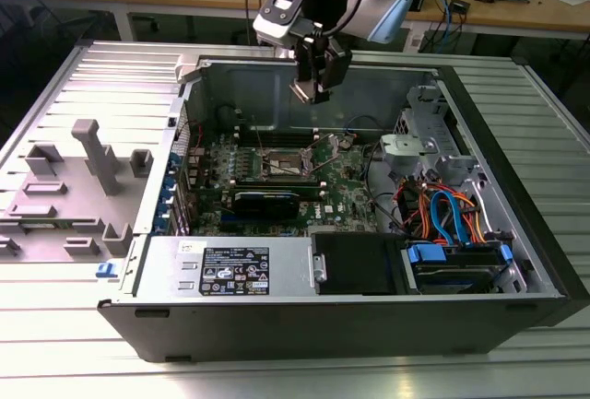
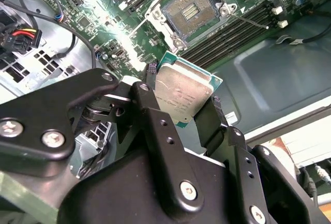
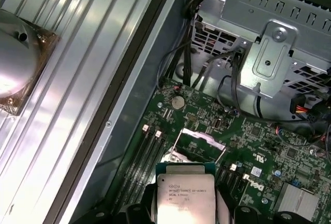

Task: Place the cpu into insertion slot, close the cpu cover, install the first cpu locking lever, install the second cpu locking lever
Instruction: 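Place the cpu into insertion slot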

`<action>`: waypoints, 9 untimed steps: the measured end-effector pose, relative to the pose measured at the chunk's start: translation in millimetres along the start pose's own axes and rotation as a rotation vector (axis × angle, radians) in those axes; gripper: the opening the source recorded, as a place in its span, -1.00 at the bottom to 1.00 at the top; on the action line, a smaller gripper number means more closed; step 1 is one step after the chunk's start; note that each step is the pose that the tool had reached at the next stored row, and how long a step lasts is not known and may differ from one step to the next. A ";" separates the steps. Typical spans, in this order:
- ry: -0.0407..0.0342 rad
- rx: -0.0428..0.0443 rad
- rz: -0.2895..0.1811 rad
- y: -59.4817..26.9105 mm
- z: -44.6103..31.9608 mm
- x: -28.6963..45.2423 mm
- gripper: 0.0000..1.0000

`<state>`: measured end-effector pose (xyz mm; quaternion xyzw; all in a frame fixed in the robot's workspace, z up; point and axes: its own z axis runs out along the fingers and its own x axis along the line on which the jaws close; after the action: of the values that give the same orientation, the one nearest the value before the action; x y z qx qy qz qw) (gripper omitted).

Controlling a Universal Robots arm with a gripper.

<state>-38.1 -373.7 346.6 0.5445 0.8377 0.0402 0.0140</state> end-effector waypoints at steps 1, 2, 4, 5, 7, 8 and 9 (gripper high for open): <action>-0.0004 -0.0002 0.006 0.0 0.1 0.0 0.09; -0.0011 -0.0003 0.014 -0.1 0.2 -0.1 0.09; -0.0025 -0.0007 0.031 -0.4 0.4 -0.1 0.09; -0.0029 -0.0007 0.035 -0.5 0.5 -0.1 0.09; -0.0036 -0.0010 0.044 -0.6 0.6 -0.2 0.09; -0.0040 -0.0011 0.049 -0.7 0.6 -0.3 0.09; -0.0043 -0.0011 0.053 -0.8 0.7 -0.3 0.09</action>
<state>-38.7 -374.2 345.9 0.5664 0.8230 0.0398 0.0150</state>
